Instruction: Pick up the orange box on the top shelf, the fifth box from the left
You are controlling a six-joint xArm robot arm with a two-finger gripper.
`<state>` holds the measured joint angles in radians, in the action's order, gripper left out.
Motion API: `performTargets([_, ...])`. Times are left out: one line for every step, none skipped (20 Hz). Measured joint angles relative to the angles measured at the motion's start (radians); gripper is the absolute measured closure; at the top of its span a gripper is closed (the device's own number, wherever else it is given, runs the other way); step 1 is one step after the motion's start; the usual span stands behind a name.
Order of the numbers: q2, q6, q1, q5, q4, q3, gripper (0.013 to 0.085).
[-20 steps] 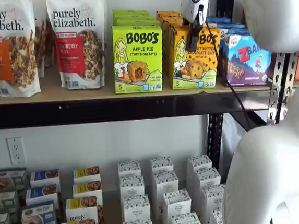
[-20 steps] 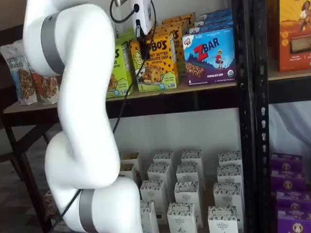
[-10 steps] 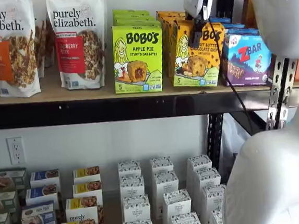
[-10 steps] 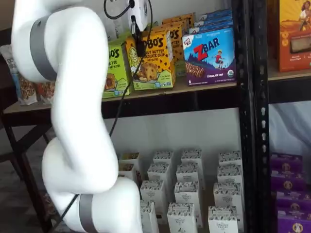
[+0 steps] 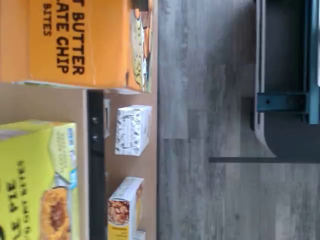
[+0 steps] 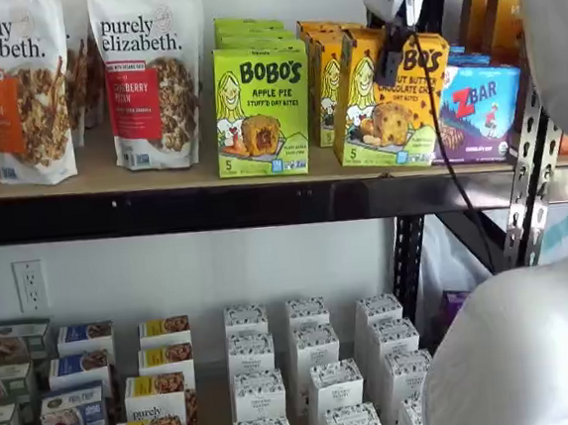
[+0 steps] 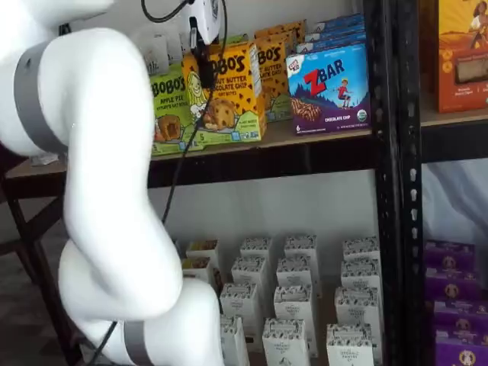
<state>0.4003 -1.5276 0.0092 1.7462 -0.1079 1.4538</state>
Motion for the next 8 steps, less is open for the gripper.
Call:
performTargets([0.013, 0.001, 0.000, 0.011, 0.000, -0.006, 0.0570])
performTargets([0.026, 0.002, 0.000, 0.021, 0.001, -0.013, 0.0570])
performTargets([0.037, 0.002, 0.001, 0.032, 0.003, -0.019, 0.0570])
performTargets([0.051, 0.003, 0.003, 0.043, 0.006, -0.027, 0.0570])
performTargets([0.065, 0.004, 0.004, 0.052, 0.008, -0.037, 0.0570])
performTargets([0.079, 0.004, 0.005, 0.059, 0.011, -0.047, 0.0570])
performTargets([0.095, 0.005, 0.005, 0.065, 0.013, -0.059, 0.0570])
performTargets([0.111, 0.005, 0.006, 0.070, 0.014, -0.071, 0.0570])
